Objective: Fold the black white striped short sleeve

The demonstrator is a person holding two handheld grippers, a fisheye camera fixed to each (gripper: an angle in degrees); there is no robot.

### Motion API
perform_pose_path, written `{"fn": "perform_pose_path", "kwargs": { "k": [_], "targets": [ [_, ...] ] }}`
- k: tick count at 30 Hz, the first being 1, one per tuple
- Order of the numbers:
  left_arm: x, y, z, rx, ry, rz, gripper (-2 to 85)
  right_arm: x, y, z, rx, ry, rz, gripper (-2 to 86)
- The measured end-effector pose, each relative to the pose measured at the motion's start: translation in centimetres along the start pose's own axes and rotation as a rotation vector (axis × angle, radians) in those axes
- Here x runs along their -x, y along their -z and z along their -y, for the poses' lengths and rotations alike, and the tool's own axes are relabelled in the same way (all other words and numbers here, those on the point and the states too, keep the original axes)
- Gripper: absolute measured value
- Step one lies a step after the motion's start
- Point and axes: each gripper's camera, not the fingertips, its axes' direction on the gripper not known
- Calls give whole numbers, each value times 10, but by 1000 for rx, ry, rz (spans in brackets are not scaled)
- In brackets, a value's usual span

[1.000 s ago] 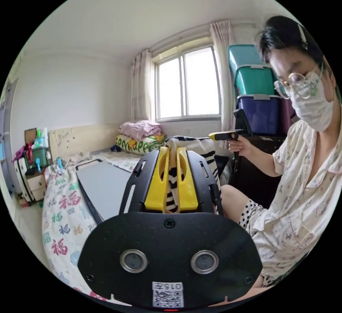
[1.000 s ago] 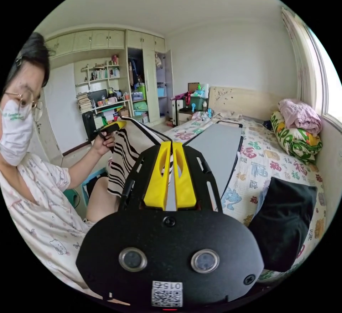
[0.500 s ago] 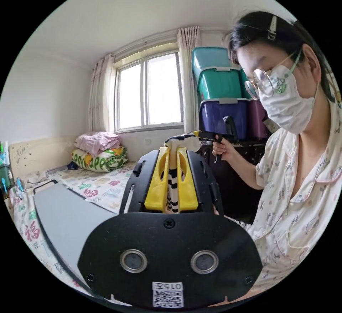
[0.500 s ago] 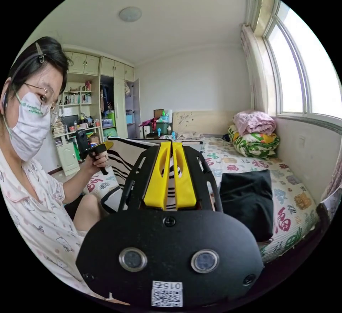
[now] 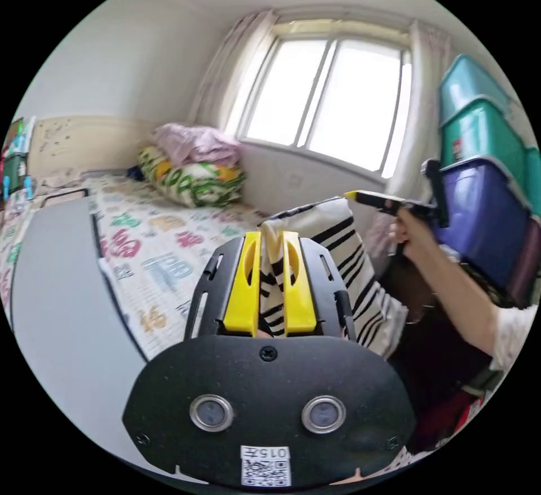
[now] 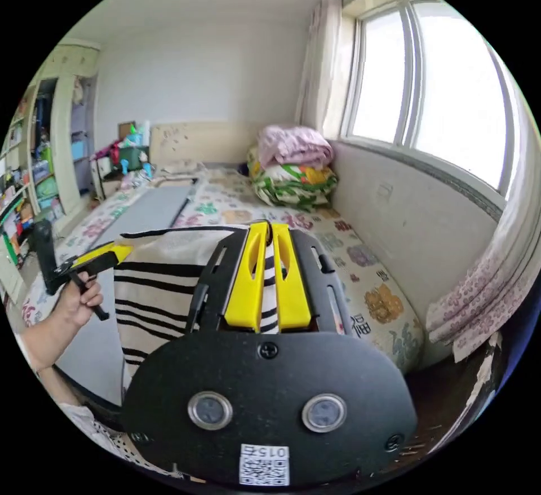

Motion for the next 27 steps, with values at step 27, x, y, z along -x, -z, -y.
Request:
{"fn": "perform_pose_path", "kwargs": {
  "k": [27],
  "targets": [
    [-90,-33,-33,19,26,220,67,31,-287,9,282,-71,-385,-9]
  ]
}}
